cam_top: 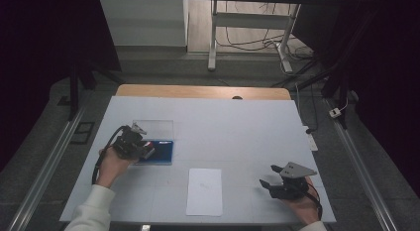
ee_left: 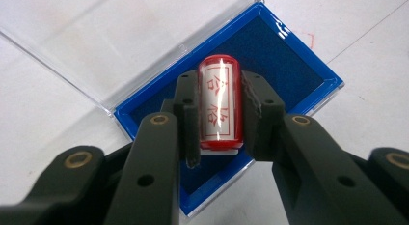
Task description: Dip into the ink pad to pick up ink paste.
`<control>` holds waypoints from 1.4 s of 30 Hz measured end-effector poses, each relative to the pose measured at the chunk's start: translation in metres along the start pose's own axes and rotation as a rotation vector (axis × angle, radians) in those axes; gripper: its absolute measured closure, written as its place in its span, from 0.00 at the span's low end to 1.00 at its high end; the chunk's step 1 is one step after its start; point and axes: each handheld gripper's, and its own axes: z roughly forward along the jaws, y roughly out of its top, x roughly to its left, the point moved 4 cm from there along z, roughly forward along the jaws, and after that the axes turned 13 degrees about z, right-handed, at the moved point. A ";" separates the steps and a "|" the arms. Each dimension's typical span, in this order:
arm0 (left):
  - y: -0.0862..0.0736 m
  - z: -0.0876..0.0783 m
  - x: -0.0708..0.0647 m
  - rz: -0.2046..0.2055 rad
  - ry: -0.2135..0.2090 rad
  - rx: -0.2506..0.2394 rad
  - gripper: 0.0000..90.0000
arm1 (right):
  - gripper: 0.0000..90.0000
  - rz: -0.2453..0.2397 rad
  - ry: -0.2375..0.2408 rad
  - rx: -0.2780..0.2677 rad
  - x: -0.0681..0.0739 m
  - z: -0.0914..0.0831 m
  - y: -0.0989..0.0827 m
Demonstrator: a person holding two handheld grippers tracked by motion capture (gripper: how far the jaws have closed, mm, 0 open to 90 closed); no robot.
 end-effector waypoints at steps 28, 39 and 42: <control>0.000 0.005 -0.002 0.010 0.006 0.030 0.79 | 0.33 -0.006 -0.004 0.004 0.003 0.000 0.001; 0.000 0.005 -0.003 0.018 0.011 0.036 0.79 | 0.33 -0.001 0.002 0.002 0.003 0.000 0.001; 0.000 0.005 -0.004 0.022 0.016 0.034 0.79 | 0.33 -0.005 0.001 0.004 0.003 0.001 0.001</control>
